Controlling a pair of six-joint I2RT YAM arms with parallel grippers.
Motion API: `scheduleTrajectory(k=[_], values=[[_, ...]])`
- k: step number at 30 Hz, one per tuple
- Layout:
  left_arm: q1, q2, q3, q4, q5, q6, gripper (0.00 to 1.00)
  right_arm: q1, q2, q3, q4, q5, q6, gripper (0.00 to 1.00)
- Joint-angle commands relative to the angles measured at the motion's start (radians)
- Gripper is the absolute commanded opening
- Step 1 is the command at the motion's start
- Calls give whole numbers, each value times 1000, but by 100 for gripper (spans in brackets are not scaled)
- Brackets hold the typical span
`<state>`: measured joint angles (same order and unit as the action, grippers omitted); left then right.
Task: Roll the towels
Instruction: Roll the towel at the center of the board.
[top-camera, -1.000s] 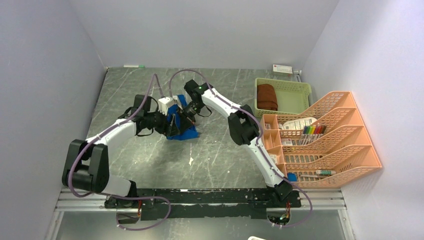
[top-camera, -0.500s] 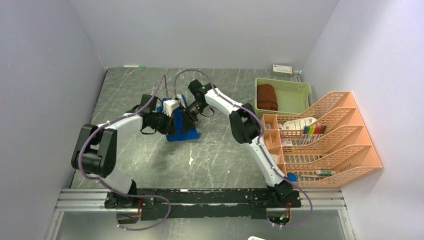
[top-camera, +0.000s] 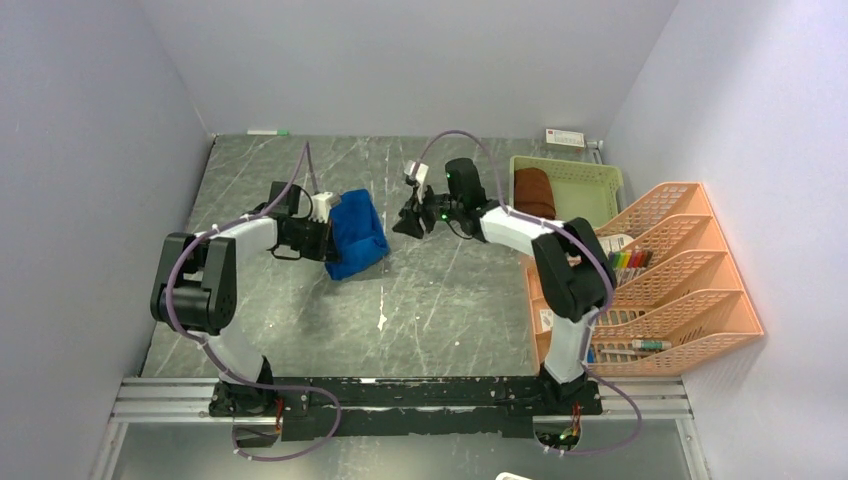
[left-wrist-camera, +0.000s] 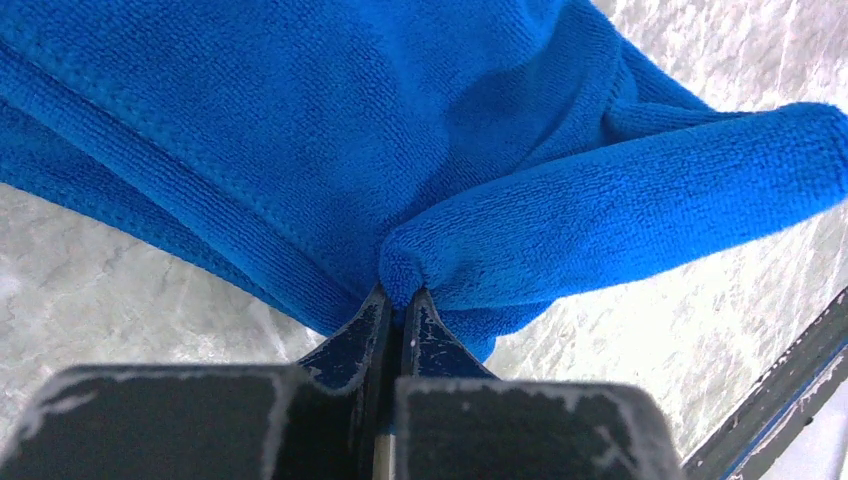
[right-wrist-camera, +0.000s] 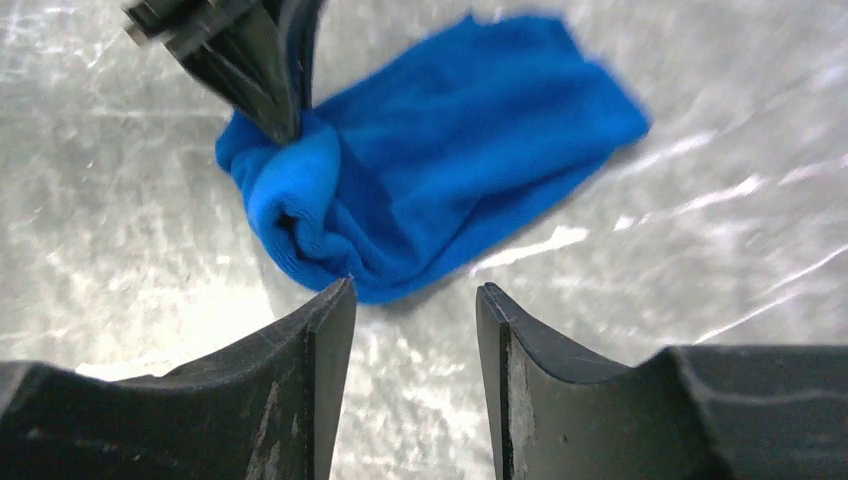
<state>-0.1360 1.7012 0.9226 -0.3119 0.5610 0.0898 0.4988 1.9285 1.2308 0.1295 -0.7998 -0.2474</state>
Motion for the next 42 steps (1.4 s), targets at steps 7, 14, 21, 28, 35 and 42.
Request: scheduleTrajectory(k=[7,14,21,28,35,42], values=[[18,76,58,-53,-34,3,7,258,-167,-363,567,216,-465,51],[18,66,68,-53,-12,13,7,338,-77,-255,346,298,-752,51],[18,54,71,-54,6,17,7,402,56,-48,57,356,-883,53],[25,54,78,-61,2,12,7,419,64,-77,33,377,-874,79],[29,47,76,-59,16,8,7,419,133,-66,43,486,-887,74],[29,42,73,-62,19,14,7,410,230,-26,88,606,-913,60]])
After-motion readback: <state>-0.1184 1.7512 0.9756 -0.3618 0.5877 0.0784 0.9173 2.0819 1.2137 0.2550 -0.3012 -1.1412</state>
